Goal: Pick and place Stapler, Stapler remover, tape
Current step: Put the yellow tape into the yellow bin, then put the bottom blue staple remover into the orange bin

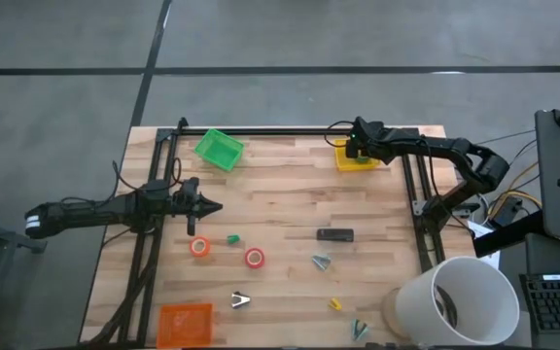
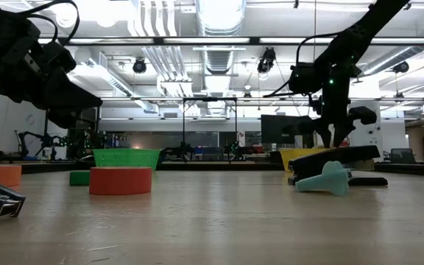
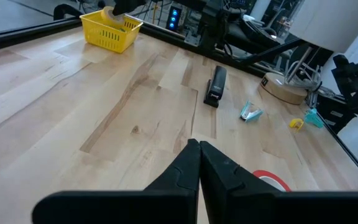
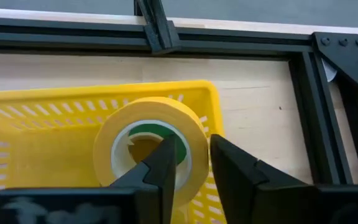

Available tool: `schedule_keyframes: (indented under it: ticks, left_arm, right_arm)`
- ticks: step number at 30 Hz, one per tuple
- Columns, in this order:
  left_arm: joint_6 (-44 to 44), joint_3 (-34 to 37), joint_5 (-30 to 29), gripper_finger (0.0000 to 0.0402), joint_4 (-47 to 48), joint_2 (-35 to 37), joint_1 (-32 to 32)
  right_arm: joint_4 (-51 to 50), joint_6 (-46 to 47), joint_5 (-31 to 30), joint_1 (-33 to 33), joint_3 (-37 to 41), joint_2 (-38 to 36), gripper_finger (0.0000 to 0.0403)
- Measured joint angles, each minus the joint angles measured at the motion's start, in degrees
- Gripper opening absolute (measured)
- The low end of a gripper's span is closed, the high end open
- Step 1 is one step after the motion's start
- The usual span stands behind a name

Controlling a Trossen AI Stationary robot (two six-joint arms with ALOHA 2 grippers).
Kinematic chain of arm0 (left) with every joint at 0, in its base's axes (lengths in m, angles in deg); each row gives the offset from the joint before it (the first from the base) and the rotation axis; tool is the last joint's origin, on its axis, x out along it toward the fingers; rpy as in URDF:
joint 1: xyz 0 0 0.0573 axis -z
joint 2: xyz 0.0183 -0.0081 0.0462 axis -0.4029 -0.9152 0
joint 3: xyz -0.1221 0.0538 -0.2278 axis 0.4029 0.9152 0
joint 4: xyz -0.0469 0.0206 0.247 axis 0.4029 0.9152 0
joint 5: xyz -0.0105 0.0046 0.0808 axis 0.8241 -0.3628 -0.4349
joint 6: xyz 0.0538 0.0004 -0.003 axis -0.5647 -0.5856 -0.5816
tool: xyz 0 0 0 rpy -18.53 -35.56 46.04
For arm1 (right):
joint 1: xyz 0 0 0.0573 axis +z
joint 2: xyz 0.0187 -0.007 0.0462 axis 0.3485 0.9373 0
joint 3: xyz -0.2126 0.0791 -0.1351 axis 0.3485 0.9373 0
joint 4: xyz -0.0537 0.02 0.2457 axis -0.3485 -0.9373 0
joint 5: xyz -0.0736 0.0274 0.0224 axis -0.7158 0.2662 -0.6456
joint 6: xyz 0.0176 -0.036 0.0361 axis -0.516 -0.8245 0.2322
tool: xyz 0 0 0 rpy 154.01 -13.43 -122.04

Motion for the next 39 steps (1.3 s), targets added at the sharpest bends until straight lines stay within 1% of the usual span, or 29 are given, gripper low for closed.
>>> schedule_keyframes:
  ticks: [3,7,9,15,18,24,27,33,39]
  left_arm:
    - [0.0,0.0,0.0,0.0012,0.0,0.0,0.0]
    - [0.0,0.0,0.0,0.0012,0.0,0.0,0.0]
    - [0.0,0.0,0.0,0.0012,0.0,0.0,0.0]
    - [0.0,0.0,0.0,0.0012,0.0,0.0,0.0]
    - [0.0,0.0,0.0,0.0012,0.0,0.0,0.0]
    - [0.0,0.0,0.0,0.0012,0.0,0.0,0.0]
    - [0.0,0.0,0.0,0.0012,0.0,0.0,0.0]
    - [0.0,0.0,0.0,0.0012,0.0,0.0,0.0]
    - [0.0,0.0,0.0,0.0012,0.0,0.0,0.0]
  right_arm:
    - [0.1,-0.3,0.0,0.0,0.0,0.0,0.0122]
    - [2.3,-5.5,0.0,0.8,0.0,0.0,0.0143]
    - [2.6,-6.6,0.3,1.4,0.0,0.0,0.0152]
    - [3.0,-6.8,2.0,1.3,0.0,0.0,0.0161]
    - [3.0,-8.1,2.4,1.4,0.0,0.0,0.0152]
    - [3.7,-9.1,8.1,0.5,0.0,0.0,0.0111]
    - [3.6,-9.0,9.7,-0.4,0.0,0.0,0.0090]
    - [3.6,-9.5,9.3,-0.5,0.0,0.0,0.0056]
    - [3.4,-12.8,9.8,0.3,0.0,-1.1,0.0048]
